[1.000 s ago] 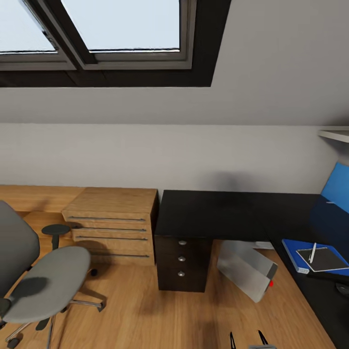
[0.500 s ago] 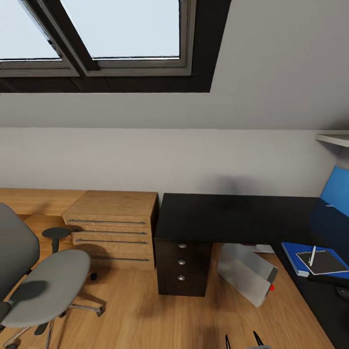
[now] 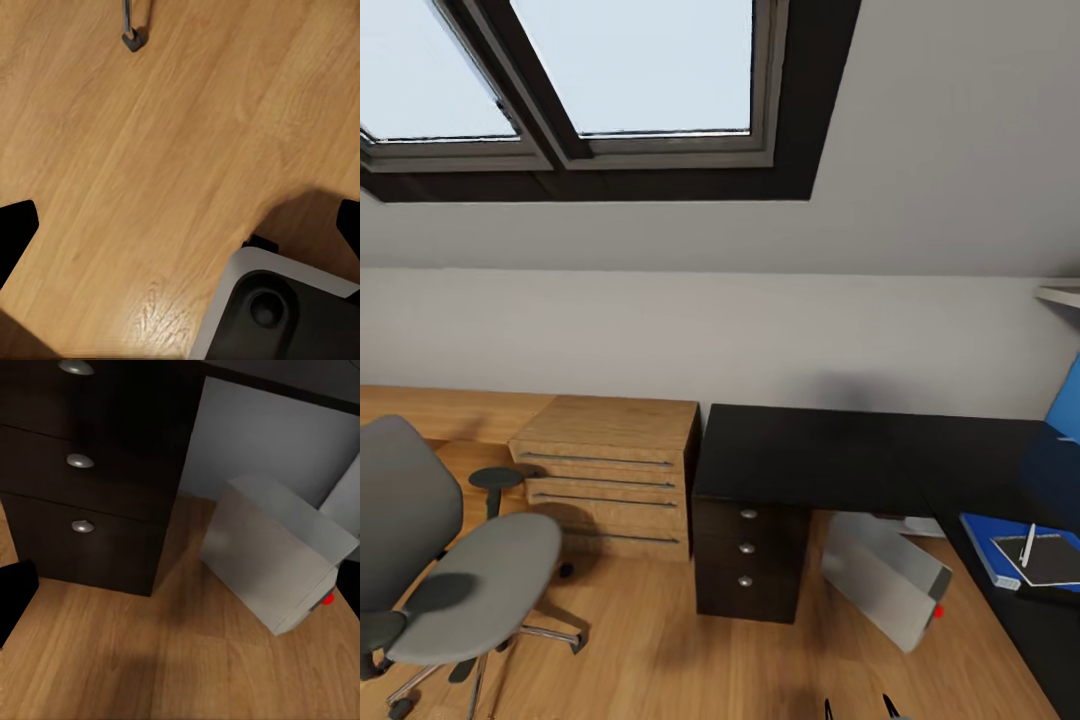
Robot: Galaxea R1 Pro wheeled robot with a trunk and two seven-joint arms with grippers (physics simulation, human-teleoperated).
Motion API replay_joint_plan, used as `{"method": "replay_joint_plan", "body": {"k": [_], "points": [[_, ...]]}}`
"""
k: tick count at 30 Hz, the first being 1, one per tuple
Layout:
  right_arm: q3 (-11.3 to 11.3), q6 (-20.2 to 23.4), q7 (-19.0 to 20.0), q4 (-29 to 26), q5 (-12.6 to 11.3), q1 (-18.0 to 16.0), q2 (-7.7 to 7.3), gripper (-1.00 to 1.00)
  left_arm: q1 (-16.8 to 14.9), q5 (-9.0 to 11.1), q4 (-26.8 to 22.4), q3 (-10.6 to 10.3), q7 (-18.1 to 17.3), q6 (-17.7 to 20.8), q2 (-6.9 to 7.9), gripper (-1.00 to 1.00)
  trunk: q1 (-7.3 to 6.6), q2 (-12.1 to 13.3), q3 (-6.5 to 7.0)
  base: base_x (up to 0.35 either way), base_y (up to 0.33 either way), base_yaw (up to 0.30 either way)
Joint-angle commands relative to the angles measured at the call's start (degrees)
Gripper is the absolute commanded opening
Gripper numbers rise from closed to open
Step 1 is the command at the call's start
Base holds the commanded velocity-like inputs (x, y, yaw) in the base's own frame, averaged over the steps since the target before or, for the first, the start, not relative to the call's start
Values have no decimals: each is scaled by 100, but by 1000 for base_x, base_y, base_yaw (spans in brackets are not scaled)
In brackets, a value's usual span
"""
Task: In the bedroom, organize the workspace by keeping the computer under the desk, ensuring the monitor is on the desk, placing the keyboard on the desk next to the monitor, placing the mouse on the desk next to the keyboard, moving the folder from the swivel chair onto the desk next to the mouse, stacking the notebook on top of the folder with the pen on top of the notebook, and positioning the swivel chair next to the desk.
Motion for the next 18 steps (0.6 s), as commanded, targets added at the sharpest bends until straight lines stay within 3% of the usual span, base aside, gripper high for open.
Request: {"method": "replay_joint_plan", "body": {"k": [1, 9, 13, 18], "points": [[42, -3, -33, 6, -60, -3, 3, 100, -4, 21, 10, -12, 3, -23, 0, 100, 3, -8, -3, 0, 0, 236], [20, 9, -33, -2, -163, -2, 4, 100, -4, 15, 20, -34, -12, -34, -2, 100, 3, -8, 14, 0, 0, 266], [8, 7, -33, -11, -484, -3, 12, 100, -4, -1, 27, -51, -21, -38, -5, 100, 3, -8, 14, 0, 0, 286], [7, 7, -33, -15, -538, -3, 13, 100, -4, -3, 43, -53, -22, -39, -9, 100, 3, -8, 14, 0, 0, 288]]}}
